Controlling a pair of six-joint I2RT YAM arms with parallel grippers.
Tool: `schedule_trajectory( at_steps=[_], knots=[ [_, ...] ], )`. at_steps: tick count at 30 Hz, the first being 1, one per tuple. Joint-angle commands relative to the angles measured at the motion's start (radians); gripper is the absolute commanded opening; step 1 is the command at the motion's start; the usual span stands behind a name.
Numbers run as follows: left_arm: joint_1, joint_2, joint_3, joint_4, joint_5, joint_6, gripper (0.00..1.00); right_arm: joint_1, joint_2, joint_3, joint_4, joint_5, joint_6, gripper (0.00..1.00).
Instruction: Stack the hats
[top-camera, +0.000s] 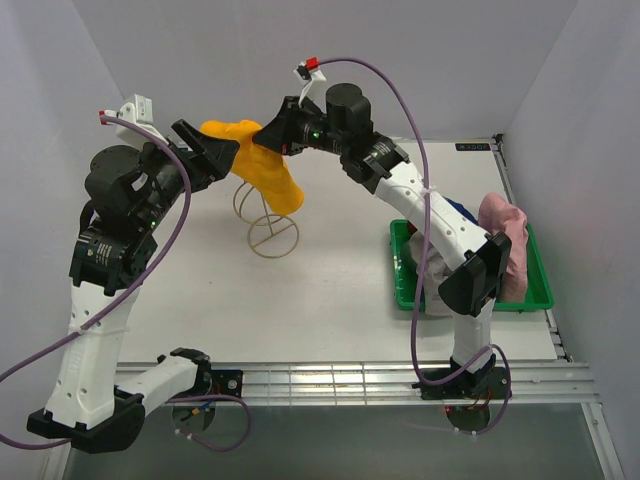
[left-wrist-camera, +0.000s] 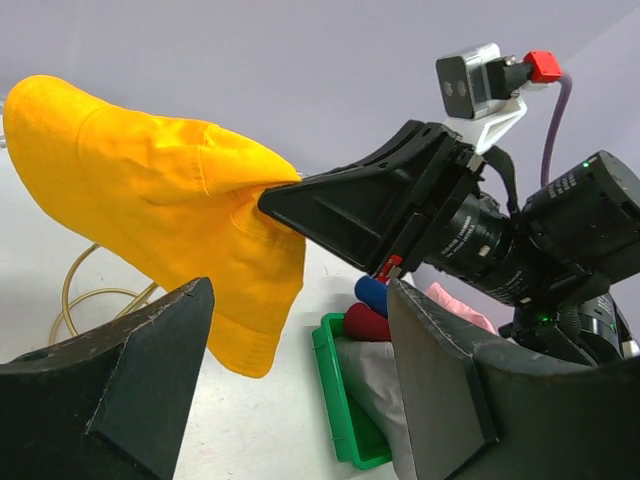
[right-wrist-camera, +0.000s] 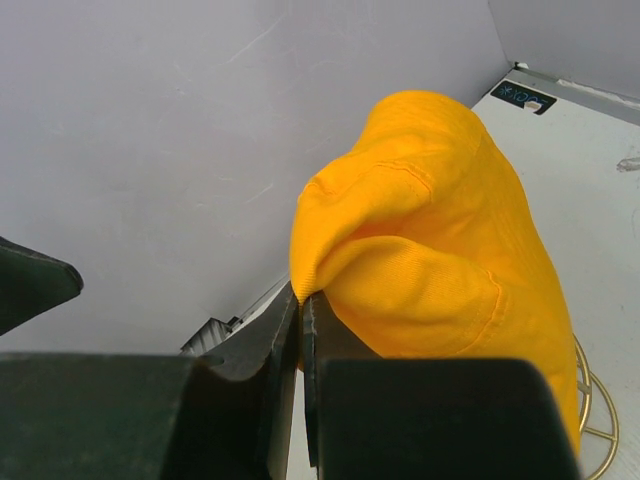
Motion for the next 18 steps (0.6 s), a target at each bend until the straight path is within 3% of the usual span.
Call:
schedule_trajectory(
  at_steps=[1,5,10,18],
  knots=[
    [-0.003,-0.004,0.018,-0.007,-0.008,0.009,0.80,0.001,-0.021,0.080,0.040,-0.025,0.002,0.08],
    [-0.004,-0.009,0.012,-0.005,-0.009,0.009,0.80,0.001,-0.050,0.041,0.081,-0.034,0.023,0.08],
    [-0.004,-0.007,0.006,0.001,-0.003,0.009,0.80,0.001,-0.019,0.085,0.011,-0.020,-0.007,0.08],
    [-0.003,-0.021,-0.030,0.004,-0.001,0.007,0.80,0.007,-0.025,-0.074,0.025,0.015,-0.069,0.08]
  ],
)
